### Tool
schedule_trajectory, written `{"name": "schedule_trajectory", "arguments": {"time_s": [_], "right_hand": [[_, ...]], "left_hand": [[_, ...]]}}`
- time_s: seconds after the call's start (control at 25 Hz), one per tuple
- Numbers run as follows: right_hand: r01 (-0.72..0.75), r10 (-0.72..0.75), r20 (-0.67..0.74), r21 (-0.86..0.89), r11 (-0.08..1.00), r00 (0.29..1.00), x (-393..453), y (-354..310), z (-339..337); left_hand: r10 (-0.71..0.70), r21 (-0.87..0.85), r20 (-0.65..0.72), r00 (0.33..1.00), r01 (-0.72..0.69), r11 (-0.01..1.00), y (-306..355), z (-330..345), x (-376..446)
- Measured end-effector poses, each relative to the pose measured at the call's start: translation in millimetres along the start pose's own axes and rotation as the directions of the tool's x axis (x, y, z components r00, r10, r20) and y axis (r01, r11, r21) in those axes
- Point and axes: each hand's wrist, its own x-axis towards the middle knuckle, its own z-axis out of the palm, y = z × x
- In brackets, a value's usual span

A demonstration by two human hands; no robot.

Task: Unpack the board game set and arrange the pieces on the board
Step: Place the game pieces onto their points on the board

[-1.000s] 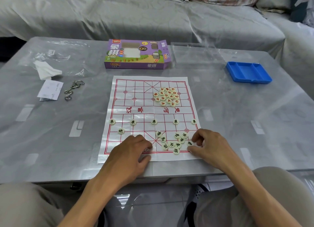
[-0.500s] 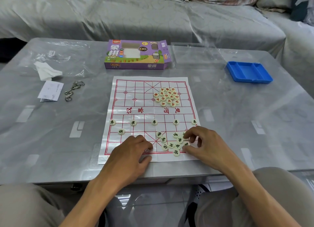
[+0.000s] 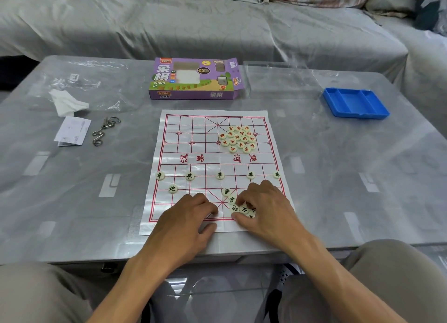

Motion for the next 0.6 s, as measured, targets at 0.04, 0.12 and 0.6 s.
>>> {"name": "schedule_trajectory", "arguments": {"time_s": [0.04,0.12,0.6], "right_hand": [[0.005,-0.005,0.001,0.007,1.0,1.0,-0.2,0.2,1.8],[0.006,-0.006,-0.02,0.016,1.0,1.0,-0.7,0.2,4.3],[0.025,-0.025,0.028,0.022,0.999,0.999,0.8,-4.9,4.0]], "left_hand": [[0.001,-0.001,-0.001,1.0,-0.001,1.0,-0.1,0.1,0.0],[0.004,-0.002,-0.001,1.0,-0.004,1.0,-0.7,0.1,-0.2],[0.021,-0.01,-0.006,1.0,-0.021,1.0,-1.3,0.3,-0.4]]}}
